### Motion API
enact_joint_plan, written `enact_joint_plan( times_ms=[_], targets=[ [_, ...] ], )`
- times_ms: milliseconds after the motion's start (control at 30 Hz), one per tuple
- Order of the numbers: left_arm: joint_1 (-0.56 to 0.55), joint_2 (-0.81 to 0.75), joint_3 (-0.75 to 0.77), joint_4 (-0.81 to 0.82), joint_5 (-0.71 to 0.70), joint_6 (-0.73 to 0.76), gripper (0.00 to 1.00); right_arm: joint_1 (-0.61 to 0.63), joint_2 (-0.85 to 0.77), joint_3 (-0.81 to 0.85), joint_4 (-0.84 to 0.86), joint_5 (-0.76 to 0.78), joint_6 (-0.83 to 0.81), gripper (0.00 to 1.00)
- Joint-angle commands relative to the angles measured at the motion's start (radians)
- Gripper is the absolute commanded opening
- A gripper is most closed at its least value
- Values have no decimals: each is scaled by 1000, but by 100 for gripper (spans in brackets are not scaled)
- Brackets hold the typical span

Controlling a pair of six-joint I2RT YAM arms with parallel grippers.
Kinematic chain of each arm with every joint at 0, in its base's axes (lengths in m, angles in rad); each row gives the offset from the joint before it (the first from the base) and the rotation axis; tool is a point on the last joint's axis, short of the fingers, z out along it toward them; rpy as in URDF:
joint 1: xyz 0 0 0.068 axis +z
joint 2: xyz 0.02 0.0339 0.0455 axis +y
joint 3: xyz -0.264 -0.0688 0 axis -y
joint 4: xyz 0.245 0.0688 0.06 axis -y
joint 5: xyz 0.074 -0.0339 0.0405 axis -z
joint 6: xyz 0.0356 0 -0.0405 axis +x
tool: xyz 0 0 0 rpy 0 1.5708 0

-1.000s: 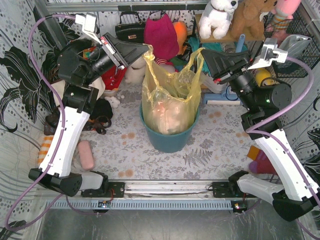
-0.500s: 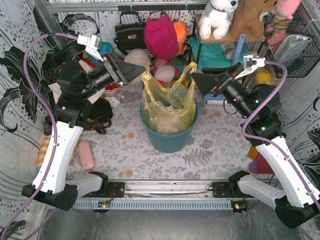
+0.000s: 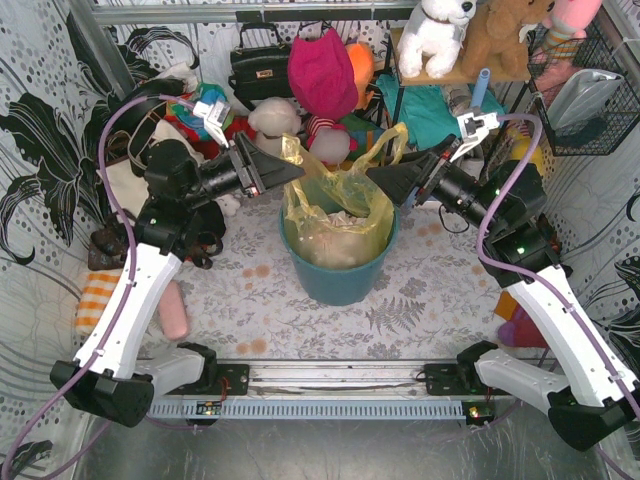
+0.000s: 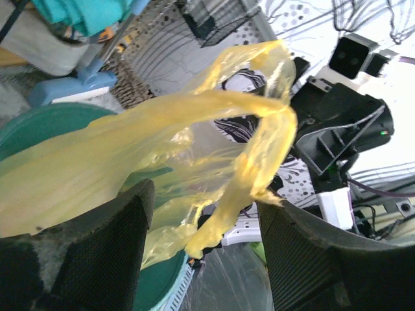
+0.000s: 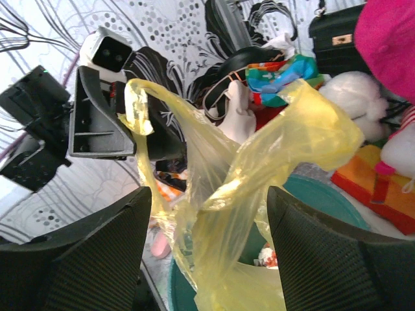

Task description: Tie the trash bag

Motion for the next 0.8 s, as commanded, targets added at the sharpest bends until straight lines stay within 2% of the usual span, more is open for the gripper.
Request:
enact_joint_plan(
  times_ms=[0, 100, 200, 267, 333, 433, 533, 633, 767],
  targets=[
    [-28, 21, 16, 295, 92, -121, 73, -2, 12, 25, 134, -97, 78, 70],
    [-94, 69, 65, 313, 75, -113, 73, -1, 24, 47, 148, -101, 84, 63],
    [-156, 130, 153, 310, 87, -94, 71, -2, 43, 85, 153, -100, 92, 45],
    [-173, 168, 237, 306, 99, -94, 70, -2, 65, 136, 164, -100, 102, 38],
    [-173, 209, 364, 279, 97, -84, 70, -3, 108, 218, 179, -103, 102, 39],
    [-172, 285, 638, 176, 69, -27, 71, -2, 191, 430, 128, -77, 77, 49],
    [-170, 348, 781, 135, 63, -26, 71, -2, 237, 544, 101, -59, 57, 50],
    [-169, 340, 737, 153, 51, -39, 72, -2, 206, 491, 116, -38, 53, 51],
    [-168, 238, 502, 200, 18, -35, 72, -3, 108, 288, 137, 10, 61, 57]
  ],
)
